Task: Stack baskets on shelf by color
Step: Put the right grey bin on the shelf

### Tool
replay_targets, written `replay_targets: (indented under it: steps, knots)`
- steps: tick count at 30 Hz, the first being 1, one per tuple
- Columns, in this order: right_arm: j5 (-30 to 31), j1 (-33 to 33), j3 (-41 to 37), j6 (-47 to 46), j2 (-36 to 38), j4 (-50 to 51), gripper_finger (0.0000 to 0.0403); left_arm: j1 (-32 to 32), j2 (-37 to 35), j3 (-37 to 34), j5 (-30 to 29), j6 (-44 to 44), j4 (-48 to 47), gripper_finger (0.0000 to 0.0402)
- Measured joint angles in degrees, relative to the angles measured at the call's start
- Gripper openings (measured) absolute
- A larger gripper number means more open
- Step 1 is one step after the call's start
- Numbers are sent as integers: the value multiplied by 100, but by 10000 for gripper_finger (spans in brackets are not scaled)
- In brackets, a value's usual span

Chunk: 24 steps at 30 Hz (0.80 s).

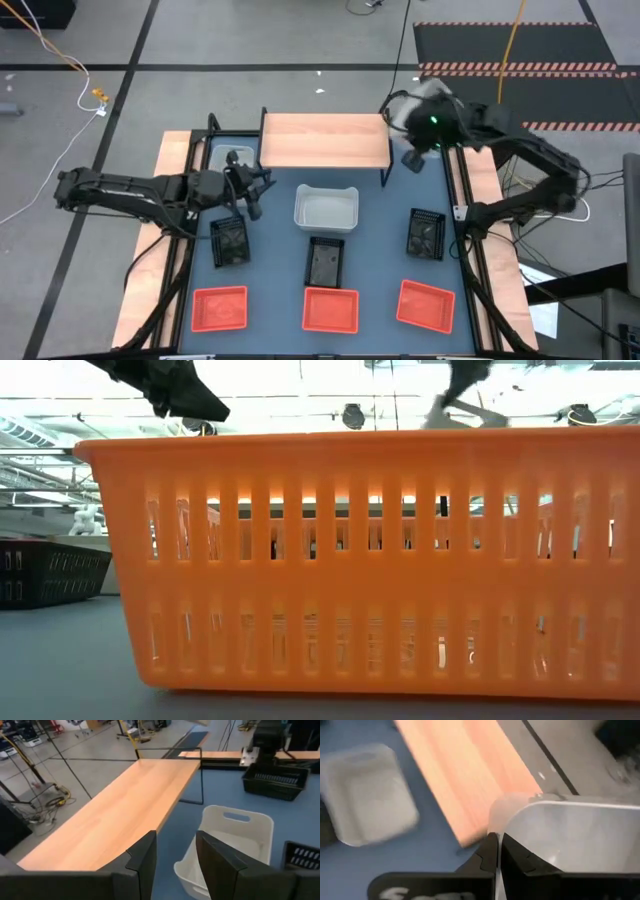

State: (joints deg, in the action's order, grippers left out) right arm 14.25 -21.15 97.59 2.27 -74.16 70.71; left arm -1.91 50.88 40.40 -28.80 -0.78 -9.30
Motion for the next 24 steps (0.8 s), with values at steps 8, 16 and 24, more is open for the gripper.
replay_targets:
  steps: [8, 16, 24]
  knots:
    - [-666, 163, 1286, 1383, -1949, 449, 1, 153, 4, 0, -28, -68, -108, 140]
    - [-728, 344, 1379, 1665, -2652, 543, 0, 190, 3, 0, -28, -260, -397, 140]
    - [-684, 315, 1379, 1506, -2705, 434, 0, 206, 19, 0, -27, -112, -509, 140]
